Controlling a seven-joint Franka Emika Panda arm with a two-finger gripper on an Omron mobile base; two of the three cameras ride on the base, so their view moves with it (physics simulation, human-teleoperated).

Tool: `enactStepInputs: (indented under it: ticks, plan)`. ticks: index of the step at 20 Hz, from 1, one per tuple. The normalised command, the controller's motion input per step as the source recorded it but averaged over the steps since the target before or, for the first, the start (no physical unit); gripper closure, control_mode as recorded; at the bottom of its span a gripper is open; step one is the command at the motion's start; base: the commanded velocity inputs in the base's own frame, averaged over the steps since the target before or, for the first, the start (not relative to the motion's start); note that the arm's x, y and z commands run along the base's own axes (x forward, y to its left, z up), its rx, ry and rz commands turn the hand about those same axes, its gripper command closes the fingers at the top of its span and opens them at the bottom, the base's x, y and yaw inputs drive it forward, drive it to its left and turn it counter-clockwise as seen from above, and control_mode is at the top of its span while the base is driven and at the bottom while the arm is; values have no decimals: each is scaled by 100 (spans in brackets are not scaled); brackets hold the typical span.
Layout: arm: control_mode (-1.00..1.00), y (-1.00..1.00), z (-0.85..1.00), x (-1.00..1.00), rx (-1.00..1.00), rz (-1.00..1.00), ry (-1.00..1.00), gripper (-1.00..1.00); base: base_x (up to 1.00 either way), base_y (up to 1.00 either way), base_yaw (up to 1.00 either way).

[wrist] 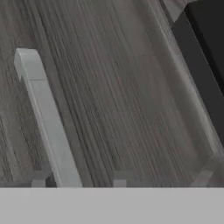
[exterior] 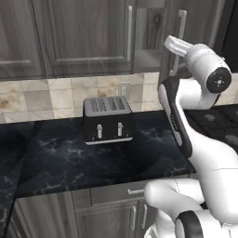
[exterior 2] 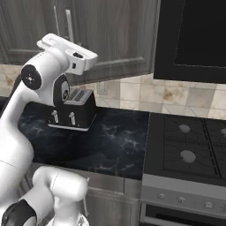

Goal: Move the shaker and shaker from the cabinet to the dining counter.

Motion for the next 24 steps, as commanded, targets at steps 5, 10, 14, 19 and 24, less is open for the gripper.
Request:
enactStepInputs:
  ticks: [5,10,14,19,24]
  plan:
    - [-100,-100,5,-100,17,2,0,100,0,0,0]
    - [-100,-100,0,-96,15,2,0,100,0,0,0]
    - [-100,-92,0,-95,12,3,0,100,0,0,0]
    - [-100,-4,0,-100,2,1,0,-100,0,0,0]
    - [-100,79,3,-100,-8,0,-3,-100,0,0,0]
